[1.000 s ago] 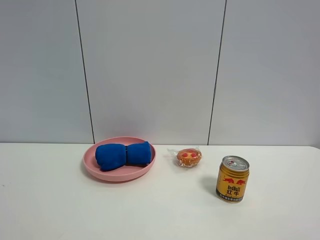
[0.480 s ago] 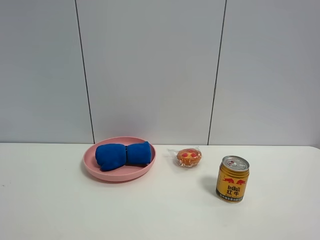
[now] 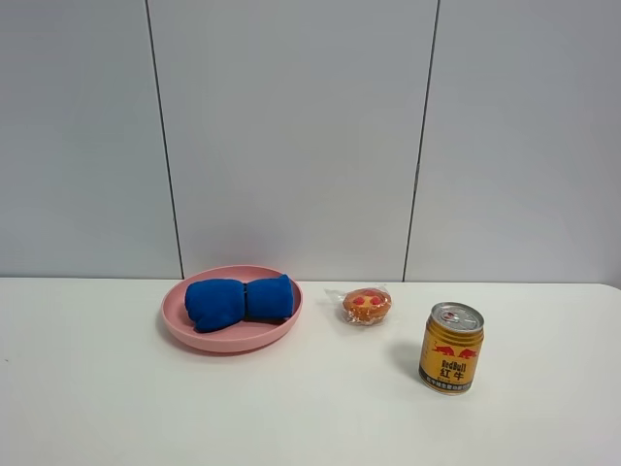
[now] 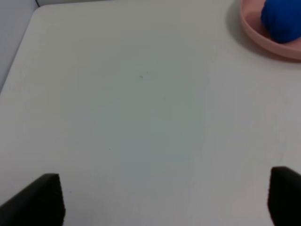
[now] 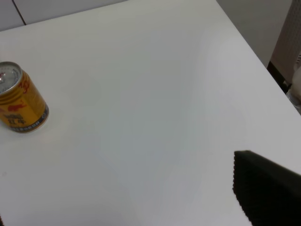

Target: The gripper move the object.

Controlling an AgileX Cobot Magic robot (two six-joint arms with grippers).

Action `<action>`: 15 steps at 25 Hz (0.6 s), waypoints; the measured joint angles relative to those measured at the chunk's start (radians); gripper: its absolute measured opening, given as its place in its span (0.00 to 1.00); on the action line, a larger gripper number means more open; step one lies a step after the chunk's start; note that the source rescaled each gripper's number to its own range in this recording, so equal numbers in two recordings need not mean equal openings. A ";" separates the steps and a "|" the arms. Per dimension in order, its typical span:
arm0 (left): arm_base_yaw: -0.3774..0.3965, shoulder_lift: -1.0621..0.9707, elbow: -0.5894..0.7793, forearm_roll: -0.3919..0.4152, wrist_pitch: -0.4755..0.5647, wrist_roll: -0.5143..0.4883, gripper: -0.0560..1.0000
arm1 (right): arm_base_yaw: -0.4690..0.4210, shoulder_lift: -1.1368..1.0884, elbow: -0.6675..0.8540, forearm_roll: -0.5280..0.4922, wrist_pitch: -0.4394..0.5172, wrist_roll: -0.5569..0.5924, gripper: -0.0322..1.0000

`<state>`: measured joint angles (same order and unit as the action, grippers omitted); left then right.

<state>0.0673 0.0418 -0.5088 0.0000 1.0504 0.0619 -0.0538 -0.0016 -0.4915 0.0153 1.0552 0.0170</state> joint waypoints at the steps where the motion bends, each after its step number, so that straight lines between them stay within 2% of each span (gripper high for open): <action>1: 0.000 0.000 0.000 0.000 0.000 0.000 0.97 | 0.000 0.000 0.000 0.000 0.000 0.000 1.00; 15: 0.000 0.000 0.000 0.000 0.000 0.000 0.97 | 0.000 0.000 0.000 0.000 0.000 0.000 1.00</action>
<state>0.0673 0.0418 -0.5088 0.0000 1.0504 0.0619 -0.0538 -0.0016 -0.4915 0.0153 1.0552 0.0170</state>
